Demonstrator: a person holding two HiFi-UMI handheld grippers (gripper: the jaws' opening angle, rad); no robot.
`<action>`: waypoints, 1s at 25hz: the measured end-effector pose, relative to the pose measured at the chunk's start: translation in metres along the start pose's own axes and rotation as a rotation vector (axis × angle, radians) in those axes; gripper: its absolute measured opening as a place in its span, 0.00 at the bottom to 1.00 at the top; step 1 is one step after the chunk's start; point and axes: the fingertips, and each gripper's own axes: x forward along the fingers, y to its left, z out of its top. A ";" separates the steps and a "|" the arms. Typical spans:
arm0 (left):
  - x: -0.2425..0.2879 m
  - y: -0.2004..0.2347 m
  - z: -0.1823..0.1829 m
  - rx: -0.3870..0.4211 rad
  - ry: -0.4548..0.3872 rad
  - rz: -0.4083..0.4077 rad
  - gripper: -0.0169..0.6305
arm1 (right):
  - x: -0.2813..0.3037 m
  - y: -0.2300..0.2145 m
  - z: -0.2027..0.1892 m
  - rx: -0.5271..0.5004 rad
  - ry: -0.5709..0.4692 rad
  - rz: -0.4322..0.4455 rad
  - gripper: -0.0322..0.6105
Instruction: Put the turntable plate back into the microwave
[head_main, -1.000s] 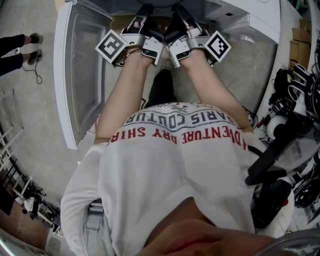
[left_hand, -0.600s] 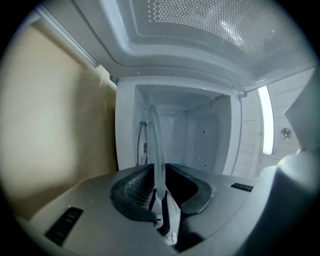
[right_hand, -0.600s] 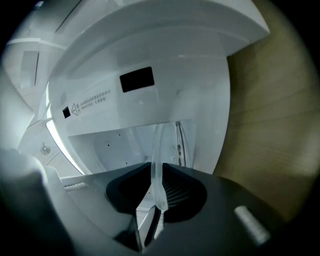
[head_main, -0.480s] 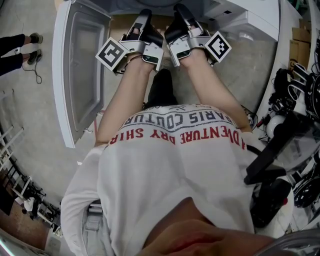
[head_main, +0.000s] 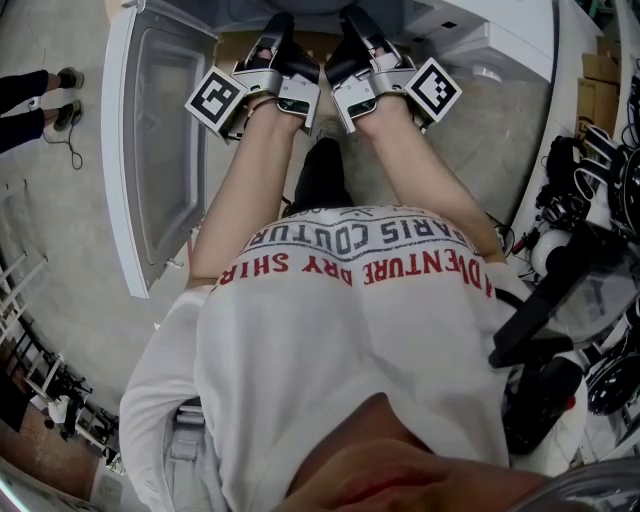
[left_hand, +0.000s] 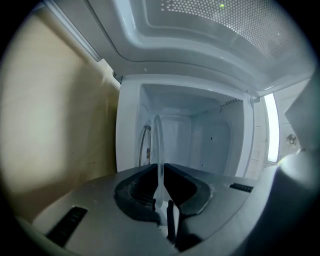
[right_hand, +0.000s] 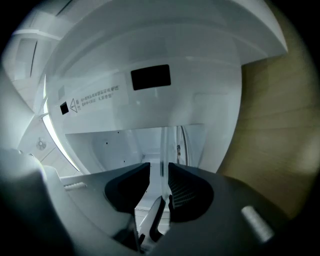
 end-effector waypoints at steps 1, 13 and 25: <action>0.001 0.001 0.002 0.001 -0.005 0.005 0.08 | -0.001 -0.001 -0.001 0.001 0.007 -0.009 0.18; 0.008 0.014 0.018 0.141 -0.029 0.160 0.08 | 0.000 0.000 -0.008 -0.019 0.062 -0.004 0.18; 0.009 -0.011 0.012 0.338 0.041 0.154 0.39 | -0.006 0.002 -0.007 -0.041 0.048 -0.012 0.18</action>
